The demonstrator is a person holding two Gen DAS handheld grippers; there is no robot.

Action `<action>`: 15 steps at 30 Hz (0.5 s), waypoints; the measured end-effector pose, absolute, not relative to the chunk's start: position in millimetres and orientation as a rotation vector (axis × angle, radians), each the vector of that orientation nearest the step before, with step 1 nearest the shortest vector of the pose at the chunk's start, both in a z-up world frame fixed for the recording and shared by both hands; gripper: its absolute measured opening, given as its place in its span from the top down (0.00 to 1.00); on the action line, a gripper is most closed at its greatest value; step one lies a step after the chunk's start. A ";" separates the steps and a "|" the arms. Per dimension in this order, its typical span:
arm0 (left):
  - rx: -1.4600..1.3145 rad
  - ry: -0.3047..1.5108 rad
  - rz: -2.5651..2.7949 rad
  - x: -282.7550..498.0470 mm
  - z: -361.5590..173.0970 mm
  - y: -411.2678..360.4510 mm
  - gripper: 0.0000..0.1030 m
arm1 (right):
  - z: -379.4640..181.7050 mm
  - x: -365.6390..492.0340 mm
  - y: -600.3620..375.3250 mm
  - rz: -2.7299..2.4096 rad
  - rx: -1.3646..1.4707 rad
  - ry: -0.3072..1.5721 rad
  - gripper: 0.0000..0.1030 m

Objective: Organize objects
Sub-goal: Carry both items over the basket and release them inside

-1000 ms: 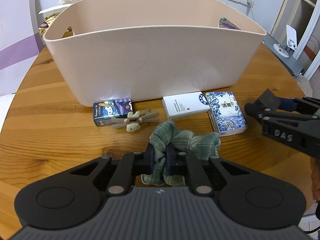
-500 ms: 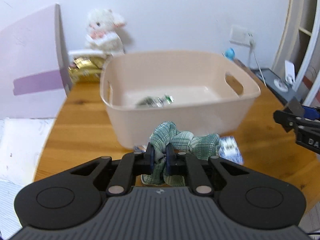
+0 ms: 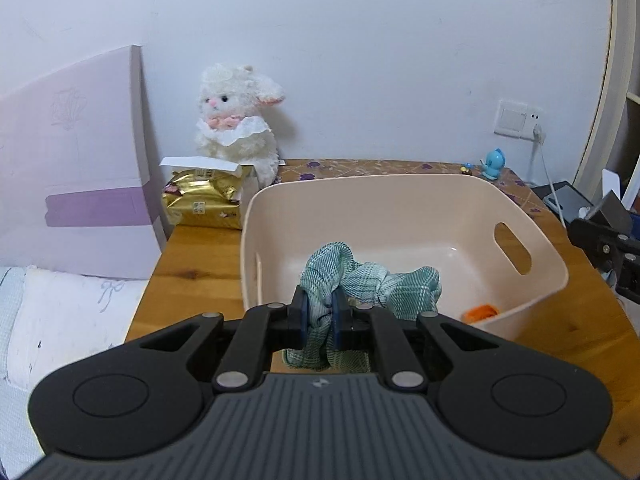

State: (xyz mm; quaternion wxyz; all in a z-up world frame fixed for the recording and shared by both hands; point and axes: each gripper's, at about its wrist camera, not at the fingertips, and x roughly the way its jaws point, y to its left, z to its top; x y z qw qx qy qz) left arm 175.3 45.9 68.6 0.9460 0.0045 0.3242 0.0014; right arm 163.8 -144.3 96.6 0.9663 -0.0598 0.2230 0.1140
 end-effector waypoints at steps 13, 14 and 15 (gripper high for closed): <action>0.057 0.790 0.052 249.1 10.5 29.8 0.87 | 37.8 224.5 -128.4 0.206 -0.143 0.613 0.55; 0.057 0.803 0.055 252.0 5.9 30.2 0.87 | 35.7 225.8 -129.4 0.202 -0.140 0.620 0.55; 0.058 0.814 0.057 253.9 1.6 30.2 0.87 | 34.2 226.2 -130.6 0.194 -0.135 0.624 0.55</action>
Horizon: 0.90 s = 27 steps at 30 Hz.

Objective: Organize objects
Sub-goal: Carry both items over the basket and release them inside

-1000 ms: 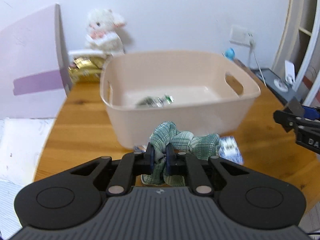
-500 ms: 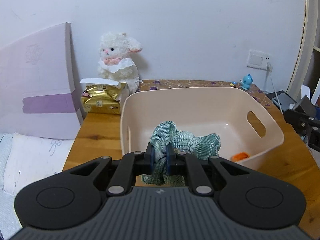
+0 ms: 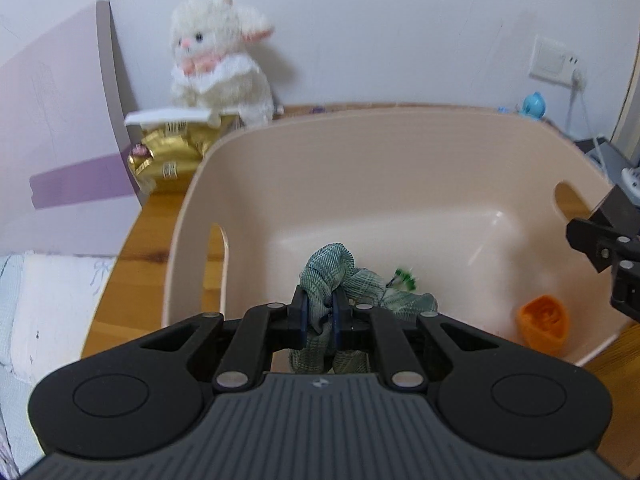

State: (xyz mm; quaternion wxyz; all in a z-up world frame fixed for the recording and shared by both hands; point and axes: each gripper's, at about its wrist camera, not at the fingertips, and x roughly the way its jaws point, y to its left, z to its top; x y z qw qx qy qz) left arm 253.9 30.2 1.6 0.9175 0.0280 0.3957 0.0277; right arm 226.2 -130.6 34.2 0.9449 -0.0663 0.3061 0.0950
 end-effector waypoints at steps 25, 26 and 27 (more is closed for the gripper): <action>0.038 0.666 0.049 171.2 64.1 30.7 0.11 | 83.1 147.3 -153.0 0.201 -0.106 0.523 0.00; 0.037 0.665 0.051 167.3 64.7 31.5 0.11 | 81.9 145.2 -153.2 0.201 -0.108 0.527 0.00; 0.035 0.666 0.052 163.4 64.9 32.6 0.11 | 80.4 143.1 -153.4 0.202 -0.109 0.534 0.00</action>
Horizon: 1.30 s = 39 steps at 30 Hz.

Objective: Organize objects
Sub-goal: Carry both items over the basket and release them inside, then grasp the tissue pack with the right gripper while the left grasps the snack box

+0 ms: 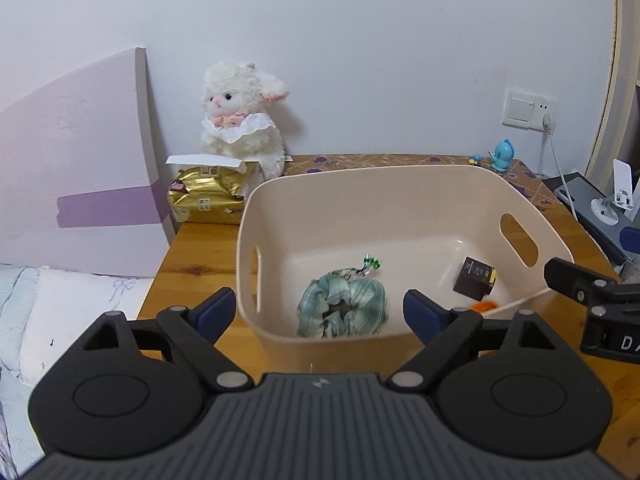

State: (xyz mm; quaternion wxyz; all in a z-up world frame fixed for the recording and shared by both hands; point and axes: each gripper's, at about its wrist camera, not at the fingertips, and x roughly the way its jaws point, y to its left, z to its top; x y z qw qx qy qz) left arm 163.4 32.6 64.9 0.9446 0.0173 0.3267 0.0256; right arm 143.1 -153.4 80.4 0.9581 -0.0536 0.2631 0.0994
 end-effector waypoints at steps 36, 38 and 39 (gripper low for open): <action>-0.127 0.919 0.017 188.4 -32.1 48.6 0.11 | -44.3 164.1 -132.1 0.251 -0.155 0.876 0.08; -0.136 0.929 0.027 192.0 -35.7 49.2 0.11 | -45.4 164.0 -134.4 0.254 -0.135 0.877 0.09; -0.138 0.934 0.033 193.8 -37.5 49.4 0.11 | -45.4 163.8 -135.0 0.257 -0.128 0.877 0.10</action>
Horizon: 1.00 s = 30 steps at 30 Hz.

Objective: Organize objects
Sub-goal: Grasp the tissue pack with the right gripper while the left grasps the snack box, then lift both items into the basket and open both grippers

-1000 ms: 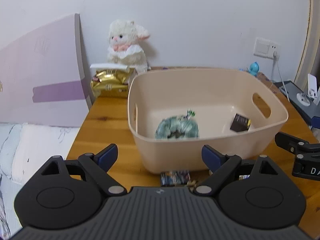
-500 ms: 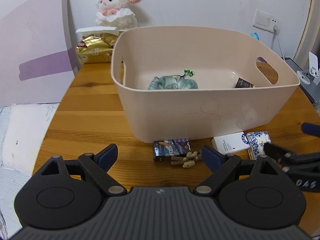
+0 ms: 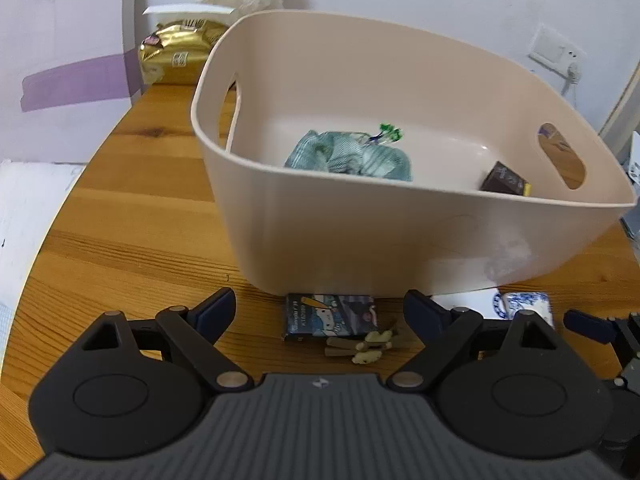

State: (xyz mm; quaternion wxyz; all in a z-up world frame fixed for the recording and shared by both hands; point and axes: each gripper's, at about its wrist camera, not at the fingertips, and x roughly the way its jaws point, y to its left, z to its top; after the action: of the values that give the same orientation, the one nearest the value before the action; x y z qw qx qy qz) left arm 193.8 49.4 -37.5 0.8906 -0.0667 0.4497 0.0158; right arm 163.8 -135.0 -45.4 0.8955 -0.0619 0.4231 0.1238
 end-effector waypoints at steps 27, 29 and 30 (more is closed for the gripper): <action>-0.079 0.866 0.019 151.3 -5.6 56.3 0.49 | 8.1 110.4 -147.5 0.260 -0.107 0.757 0.59; -0.070 0.843 0.017 142.3 3.6 56.5 0.49 | 22.5 103.1 -152.3 0.259 -0.101 0.718 0.59; -0.066 0.831 0.015 138.8 8.2 56.6 0.49 | 29.6 100.8 -154.3 0.259 -0.099 0.698 0.59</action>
State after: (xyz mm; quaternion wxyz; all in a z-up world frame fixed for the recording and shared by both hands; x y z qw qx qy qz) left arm 138.8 56.6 8.2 0.9144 -0.0322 0.4035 0.0073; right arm 100.8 -154.3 29.6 0.9302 -0.0485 0.3410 0.1266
